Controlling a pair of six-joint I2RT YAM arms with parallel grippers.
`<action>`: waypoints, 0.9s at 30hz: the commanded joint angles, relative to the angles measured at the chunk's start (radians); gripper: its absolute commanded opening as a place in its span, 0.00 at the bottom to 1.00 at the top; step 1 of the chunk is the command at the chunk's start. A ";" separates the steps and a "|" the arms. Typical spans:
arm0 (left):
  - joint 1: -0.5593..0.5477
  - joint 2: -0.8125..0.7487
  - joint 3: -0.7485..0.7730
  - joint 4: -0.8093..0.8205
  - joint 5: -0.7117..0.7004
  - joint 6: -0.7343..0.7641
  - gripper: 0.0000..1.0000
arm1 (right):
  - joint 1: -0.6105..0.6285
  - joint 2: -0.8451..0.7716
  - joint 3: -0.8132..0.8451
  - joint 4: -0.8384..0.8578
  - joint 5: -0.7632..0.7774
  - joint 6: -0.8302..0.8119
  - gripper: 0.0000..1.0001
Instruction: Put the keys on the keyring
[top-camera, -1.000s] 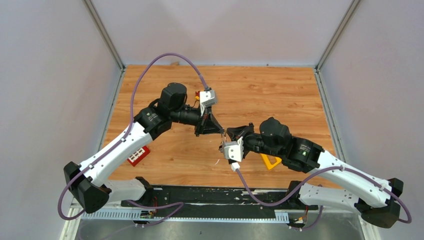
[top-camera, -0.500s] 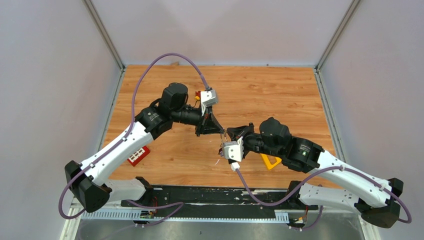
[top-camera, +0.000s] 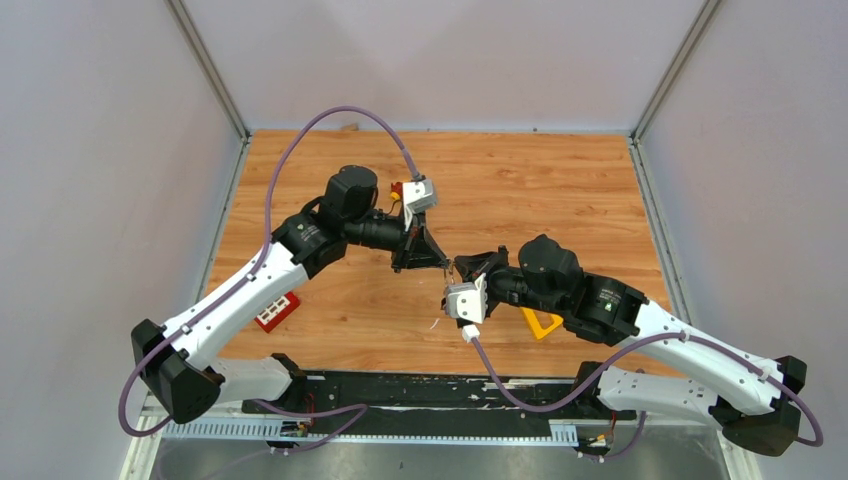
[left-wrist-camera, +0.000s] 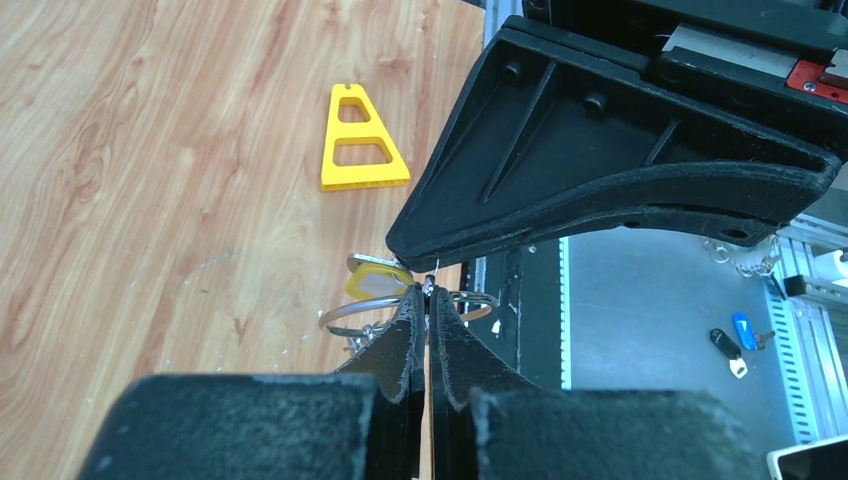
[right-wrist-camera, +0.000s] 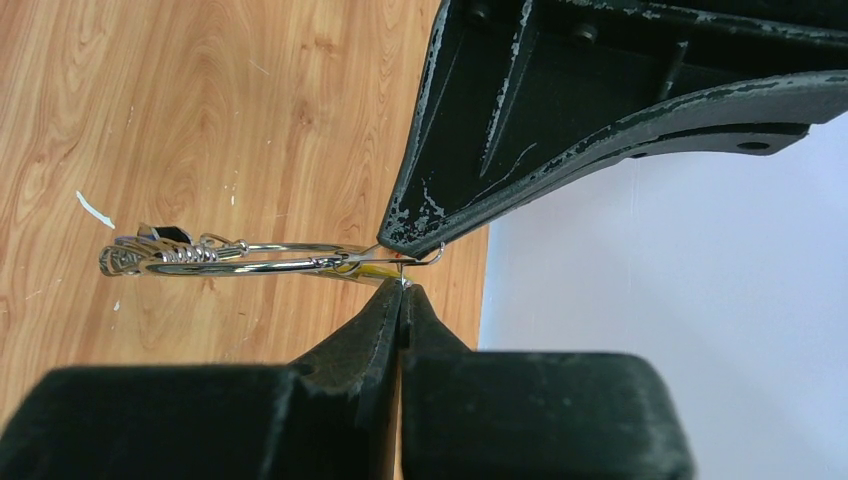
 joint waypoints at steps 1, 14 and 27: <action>0.001 0.011 0.019 0.049 -0.017 -0.019 0.00 | 0.014 -0.005 0.016 0.041 -0.027 0.017 0.00; 0.002 0.024 0.023 0.050 -0.017 -0.030 0.00 | 0.019 0.003 0.018 0.046 -0.025 0.018 0.00; 0.002 0.008 0.016 0.037 -0.006 -0.003 0.00 | 0.020 -0.004 0.011 0.053 0.044 0.001 0.00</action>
